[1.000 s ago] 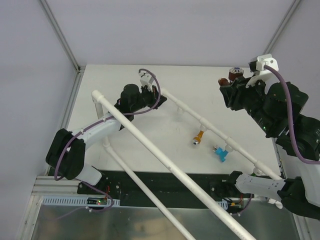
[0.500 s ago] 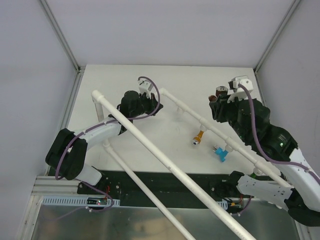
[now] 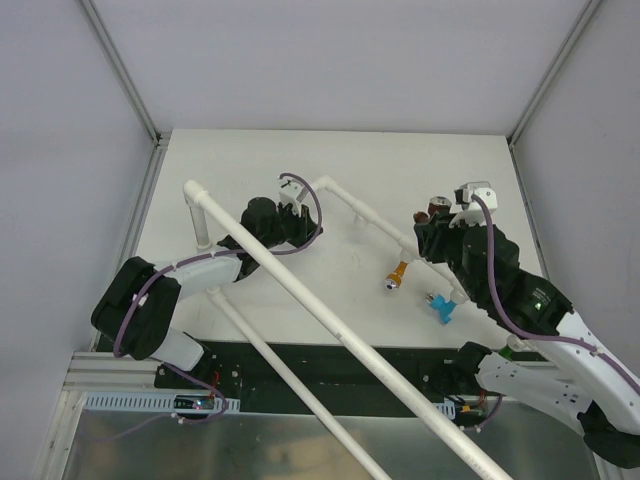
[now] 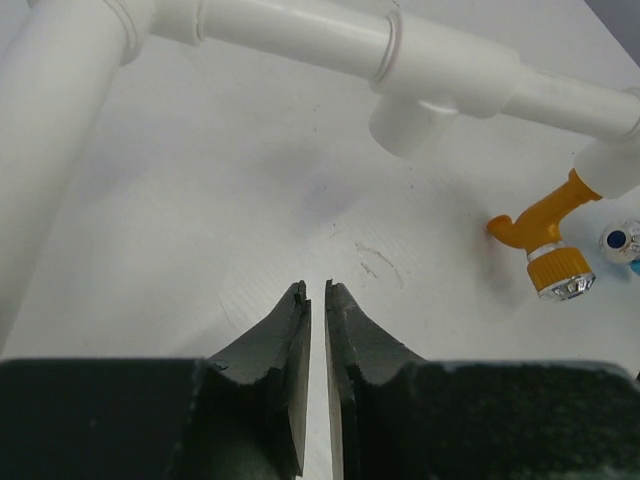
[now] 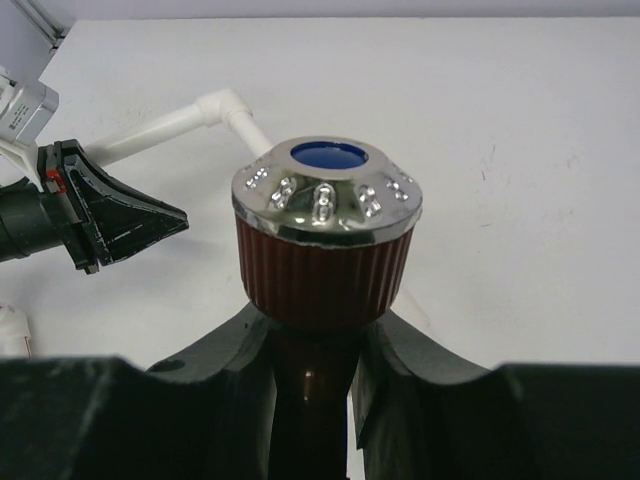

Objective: Install the water faucets
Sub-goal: Place the water faucet at the center of the board.

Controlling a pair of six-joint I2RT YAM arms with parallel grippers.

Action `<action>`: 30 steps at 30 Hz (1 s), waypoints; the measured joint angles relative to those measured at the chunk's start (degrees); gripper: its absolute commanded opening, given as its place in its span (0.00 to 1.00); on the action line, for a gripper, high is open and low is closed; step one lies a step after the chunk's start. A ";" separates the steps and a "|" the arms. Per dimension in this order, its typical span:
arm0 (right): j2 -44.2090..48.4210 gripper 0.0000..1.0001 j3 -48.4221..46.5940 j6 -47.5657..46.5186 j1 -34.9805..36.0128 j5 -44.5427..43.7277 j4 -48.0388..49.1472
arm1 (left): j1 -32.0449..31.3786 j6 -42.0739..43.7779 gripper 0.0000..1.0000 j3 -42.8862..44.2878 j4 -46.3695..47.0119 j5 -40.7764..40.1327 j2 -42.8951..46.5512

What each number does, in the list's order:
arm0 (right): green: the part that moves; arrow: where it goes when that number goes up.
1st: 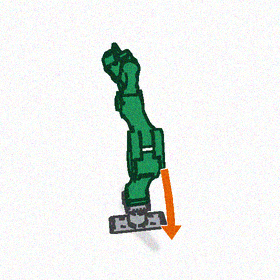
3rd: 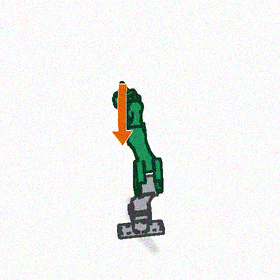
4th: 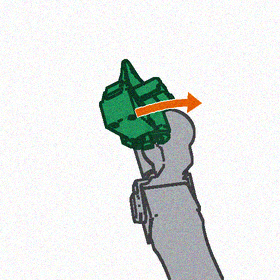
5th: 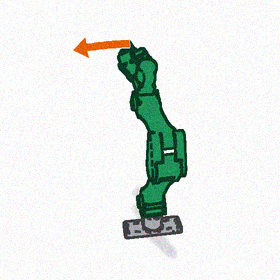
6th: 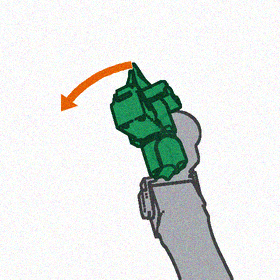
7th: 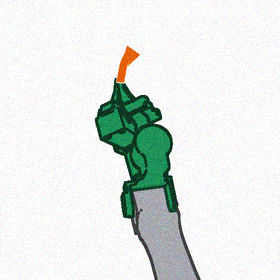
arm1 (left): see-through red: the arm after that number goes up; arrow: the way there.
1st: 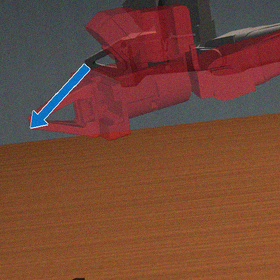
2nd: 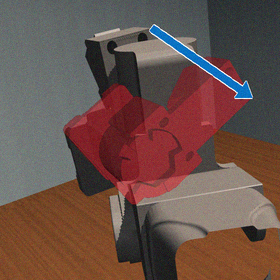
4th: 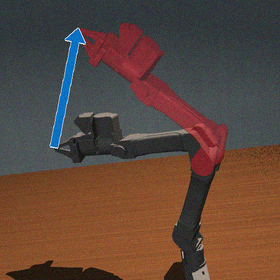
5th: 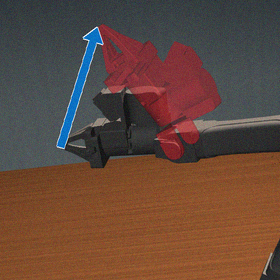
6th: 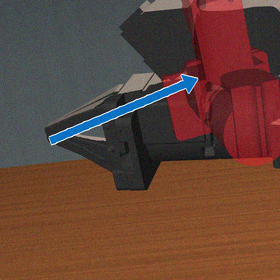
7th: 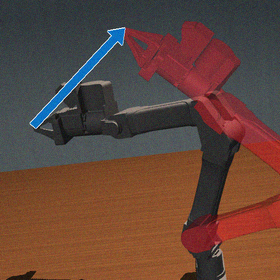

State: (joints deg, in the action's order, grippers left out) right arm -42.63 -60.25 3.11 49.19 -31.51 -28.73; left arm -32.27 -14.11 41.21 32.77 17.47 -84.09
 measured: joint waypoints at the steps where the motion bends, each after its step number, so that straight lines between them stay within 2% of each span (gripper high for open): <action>1: 0.50 0.00 1.05 0.57 0.00 0.00 0.35 | 0.00 0.09 0.15 -0.70 0.33 0.44 -0.02; 3: 1.22 0.00 2.78 1.60 0.00 0.04 0.74 | 0.00 0.17 0.18 -1.49 0.74 1.16 -0.22; 6: 1.51 0.00 5.25 3.26 0.00 0.44 1.38 | 0.00 0.09 0.34 -1.62 0.74 1.51 -0.61; 11: 2.03 0.00 8.85 5.53 0.00 0.90 1.99 | 0.00 -0.26 0.49 -1.64 -0.13 1.49 -0.61; 17: 4.87 0.00 13.18 8.17 0.00 0.37 2.62 | -3.13 2.64 0.53 -4.13 -1.73 0.59 2.80; 22: 5.31 0.00 14.62 9.86 -0.13 0.28 2.75 | -14.21 12.00 0.55 -5.92 -3.10 -3.93 7.08; 25: 4.44 0.00 14.60 10.64 -0.79 0.81 2.78 | -18.18 14.93 0.55 -7.39 -3.15 -6.10 8.83; 30: 0.46 0.00 14.36 11.41 -3.63 8.48 2.80 | -19.89 15.54 0.55 -12.48 -3.65 -11.63 15.10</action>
State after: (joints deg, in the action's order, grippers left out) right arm -42.17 -45.89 14.52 45.56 -23.03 -25.93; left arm -52.16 1.43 28.73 29.12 5.85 -68.99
